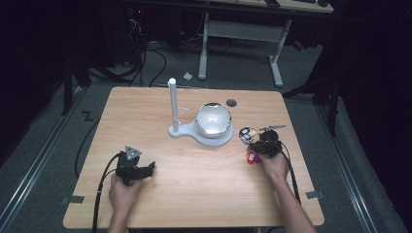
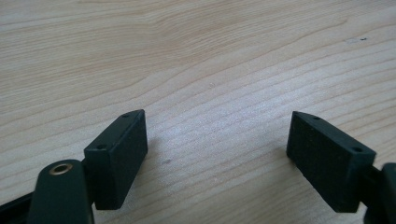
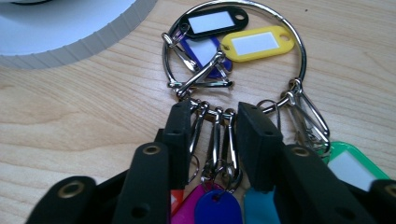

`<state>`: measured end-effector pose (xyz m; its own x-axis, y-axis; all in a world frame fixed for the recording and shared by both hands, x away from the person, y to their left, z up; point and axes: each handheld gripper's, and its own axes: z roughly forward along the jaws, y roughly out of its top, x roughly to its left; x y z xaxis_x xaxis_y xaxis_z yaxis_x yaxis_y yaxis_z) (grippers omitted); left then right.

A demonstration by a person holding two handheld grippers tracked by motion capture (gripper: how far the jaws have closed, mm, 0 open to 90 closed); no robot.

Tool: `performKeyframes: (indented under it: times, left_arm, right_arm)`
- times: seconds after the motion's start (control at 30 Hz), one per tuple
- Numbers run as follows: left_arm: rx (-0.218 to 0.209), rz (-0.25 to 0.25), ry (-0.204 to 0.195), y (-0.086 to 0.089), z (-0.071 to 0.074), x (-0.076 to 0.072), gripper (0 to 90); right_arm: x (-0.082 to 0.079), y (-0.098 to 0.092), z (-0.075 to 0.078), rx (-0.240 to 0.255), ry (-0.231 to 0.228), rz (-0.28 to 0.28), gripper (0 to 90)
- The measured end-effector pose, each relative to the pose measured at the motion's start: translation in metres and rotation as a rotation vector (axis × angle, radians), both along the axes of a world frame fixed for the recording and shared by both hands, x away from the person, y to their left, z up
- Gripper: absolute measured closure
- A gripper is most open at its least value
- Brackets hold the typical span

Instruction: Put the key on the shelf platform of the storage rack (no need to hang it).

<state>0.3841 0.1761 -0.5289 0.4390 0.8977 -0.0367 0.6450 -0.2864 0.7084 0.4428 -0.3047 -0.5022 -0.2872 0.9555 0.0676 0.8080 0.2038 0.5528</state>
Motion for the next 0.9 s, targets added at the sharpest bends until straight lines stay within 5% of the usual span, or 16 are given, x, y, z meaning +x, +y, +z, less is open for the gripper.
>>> performKeyframes:
  times: [0.07, 0.3, 0.57, 0.7, 0.9]
  left_arm:
    - [0.0, 0.0, 0.0, 0.0, 0.0, 0.0, 20.8]
    - [0.001, 0.0, 0.0, 0.0, 0.0, 0.0, 20.7]
    - [0.001, 0.0, 0.0, 0.0, 0.0, 0.0, 20.7]
    - [0.001, 0.0, 0.0, 0.0, 0.0, 0.0, 20.7]
    - [0.001, 0.0, 0.0, 0.0, 0.0, 0.0, 20.7]
  right_arm:
    - [0.0, 0.0, 0.0, 0.003, 0.004, 0.004, 78.1]
    - [0.001, -0.003, 0.0, 0.025, 0.013, -0.025, 74.9]
    - [0.002, -0.003, 0.0, 0.044, 0.02, -0.011, 82.1]
    - [0.0, -0.003, 0.001, 0.014, -0.017, 0.007, 83.4]
    - [-0.007, -0.007, 0.014, 0.037, -0.092, 0.031, 88.9]
